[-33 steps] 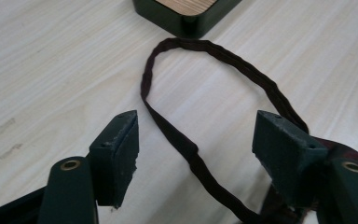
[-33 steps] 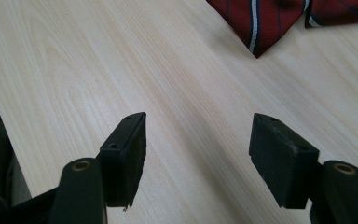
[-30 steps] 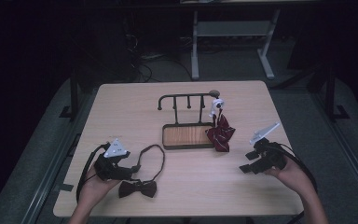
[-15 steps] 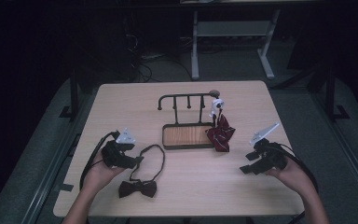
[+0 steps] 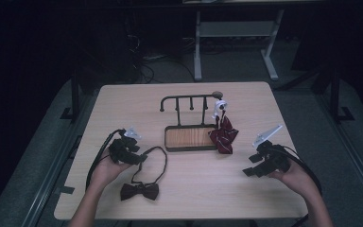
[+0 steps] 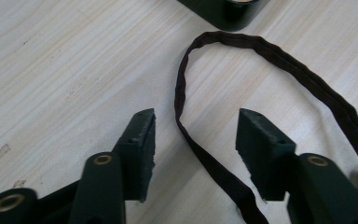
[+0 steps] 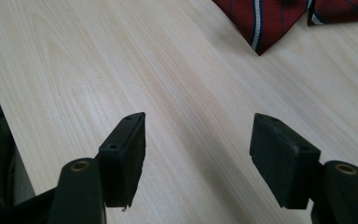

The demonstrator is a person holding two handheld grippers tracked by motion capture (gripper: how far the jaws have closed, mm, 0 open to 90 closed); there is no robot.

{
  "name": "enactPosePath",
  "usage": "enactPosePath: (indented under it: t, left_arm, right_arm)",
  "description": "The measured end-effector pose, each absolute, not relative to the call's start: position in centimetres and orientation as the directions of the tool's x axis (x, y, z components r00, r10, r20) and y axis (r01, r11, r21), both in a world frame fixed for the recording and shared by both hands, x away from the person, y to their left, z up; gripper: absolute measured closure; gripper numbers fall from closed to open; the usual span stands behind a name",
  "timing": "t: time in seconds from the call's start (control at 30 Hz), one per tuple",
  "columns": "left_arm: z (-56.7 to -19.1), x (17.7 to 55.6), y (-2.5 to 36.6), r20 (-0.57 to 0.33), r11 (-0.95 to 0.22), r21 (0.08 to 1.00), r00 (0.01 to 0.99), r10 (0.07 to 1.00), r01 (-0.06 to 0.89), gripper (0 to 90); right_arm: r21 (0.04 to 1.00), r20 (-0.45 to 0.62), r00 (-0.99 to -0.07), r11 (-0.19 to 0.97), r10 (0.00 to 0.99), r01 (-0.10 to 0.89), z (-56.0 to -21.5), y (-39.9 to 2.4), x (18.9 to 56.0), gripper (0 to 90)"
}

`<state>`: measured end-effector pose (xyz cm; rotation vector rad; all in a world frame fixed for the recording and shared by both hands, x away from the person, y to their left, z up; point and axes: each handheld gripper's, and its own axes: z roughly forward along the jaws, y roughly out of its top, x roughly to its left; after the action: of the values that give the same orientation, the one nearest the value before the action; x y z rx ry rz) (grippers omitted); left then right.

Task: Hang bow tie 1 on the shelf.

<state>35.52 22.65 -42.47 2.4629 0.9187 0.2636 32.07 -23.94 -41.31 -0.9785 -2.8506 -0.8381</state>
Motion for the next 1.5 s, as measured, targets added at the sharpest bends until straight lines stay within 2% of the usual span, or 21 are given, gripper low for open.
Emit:
enactPosePath:
  t: [0.27,0.67,0.93,1.1,1.27,1.5]
  left_arm:
    - [-43.2,35.6,22.5,0.04,-0.633,0.523,0.726,0.687,0.57,62.5]
    - [-44.0,36.0,22.4,0.035,-0.656,0.48,0.734,0.678,0.582,69.3]
    - [-44.3,36.1,22.3,0.028,-0.666,0.472,0.745,0.667,0.578,78.8]
    - [-44.5,36.1,22.1,0.017,-0.671,0.46,0.749,0.662,0.582,80.1]
    - [-44.5,36.0,22.1,0.024,-0.682,0.459,0.759,0.65,0.57,88.7]
    - [-44.1,35.7,22.0,0.026,-0.688,0.462,0.767,0.641,0.559,89.7]
  right_arm:
    - [0.488,0.177,-0.804,0.659,0.567,0.572,-41.2,-23.8,32.0,34.5]
    - [0.493,0.171,-0.812,0.666,0.558,0.561,-41.3,-23.3,32.1,33.8]
    - [0.495,0.165,-0.815,0.667,0.556,0.556,-41.2,-23.1,32.0,33.9]
    - [0.502,0.161,-0.811,0.661,0.562,0.558,-41.1,-23.2,32.0,33.8]
    - [0.518,0.157,-0.806,0.648,0.57,0.559,-40.8,-23.4,31.9,33.9]
    - [0.514,0.157,-0.802,0.646,0.576,0.565,-40.9,-23.5,32.0,33.9]
